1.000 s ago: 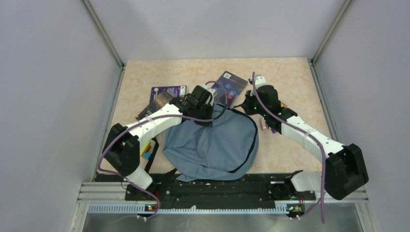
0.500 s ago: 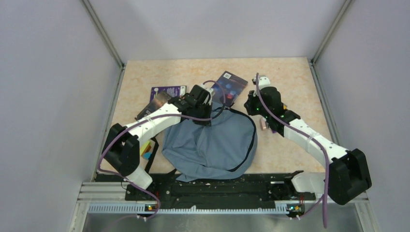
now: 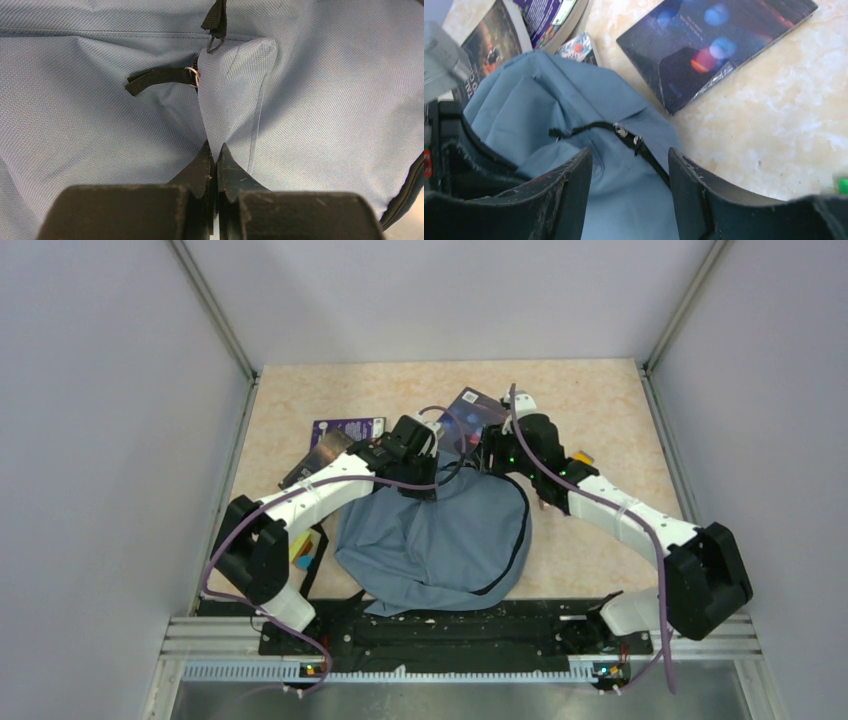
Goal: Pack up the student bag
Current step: Unzip the student bag at the center of the board.
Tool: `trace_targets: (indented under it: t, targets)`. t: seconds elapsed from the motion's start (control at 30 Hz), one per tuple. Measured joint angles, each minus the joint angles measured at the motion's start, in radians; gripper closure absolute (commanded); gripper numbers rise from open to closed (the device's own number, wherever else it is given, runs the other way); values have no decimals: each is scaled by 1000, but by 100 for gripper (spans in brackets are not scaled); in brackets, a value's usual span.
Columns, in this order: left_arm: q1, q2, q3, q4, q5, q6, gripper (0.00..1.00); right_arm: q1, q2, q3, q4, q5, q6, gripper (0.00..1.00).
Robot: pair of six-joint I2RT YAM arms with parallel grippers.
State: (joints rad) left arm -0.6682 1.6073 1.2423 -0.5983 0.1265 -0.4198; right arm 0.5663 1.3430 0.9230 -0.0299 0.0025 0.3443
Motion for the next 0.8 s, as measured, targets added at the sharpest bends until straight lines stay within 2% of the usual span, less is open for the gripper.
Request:
trace_targets:
  t: [0.23,0.47,0.57,0.8]
  targets:
    - [0,0,0,0,2,0,100,8,79,46,0,58,8,59]
    - [3,0,0,0,9,0,100,16,139,80,-6,71,6,81]
    - [3,0,0,0,11,1,100,16,146,81,-8,77,4,100]
    - [3,0,0,0,11,1,100,27,151,81,-12,145,-3,100]
